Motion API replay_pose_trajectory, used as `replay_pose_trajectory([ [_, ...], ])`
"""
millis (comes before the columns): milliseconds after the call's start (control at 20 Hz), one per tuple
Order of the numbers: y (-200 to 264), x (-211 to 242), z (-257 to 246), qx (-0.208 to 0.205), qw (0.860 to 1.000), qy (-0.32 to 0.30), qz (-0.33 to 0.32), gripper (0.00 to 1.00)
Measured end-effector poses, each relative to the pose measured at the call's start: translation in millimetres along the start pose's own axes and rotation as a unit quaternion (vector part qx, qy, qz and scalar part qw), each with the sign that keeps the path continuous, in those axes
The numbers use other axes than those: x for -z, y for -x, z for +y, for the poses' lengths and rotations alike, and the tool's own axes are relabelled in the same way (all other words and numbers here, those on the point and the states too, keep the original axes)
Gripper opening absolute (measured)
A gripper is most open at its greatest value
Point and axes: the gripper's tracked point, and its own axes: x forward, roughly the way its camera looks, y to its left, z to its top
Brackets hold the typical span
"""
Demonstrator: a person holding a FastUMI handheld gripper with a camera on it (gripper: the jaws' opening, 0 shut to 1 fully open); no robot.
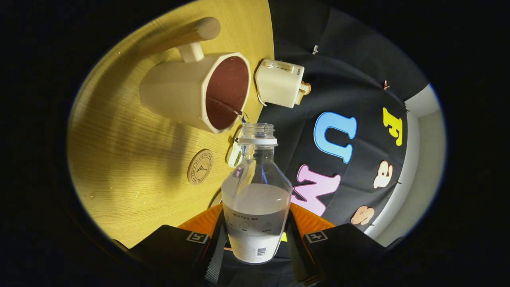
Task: Take the bottle from table, then pour the juice into the cup, finally place the bottle on the coaster
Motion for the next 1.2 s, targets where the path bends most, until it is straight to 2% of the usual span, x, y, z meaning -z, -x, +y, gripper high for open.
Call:
replay_pose_trajectory([
  [1200,10.6,-10.1,-11.9,0.015,0.998,0.053,-0.024,0.72],
])
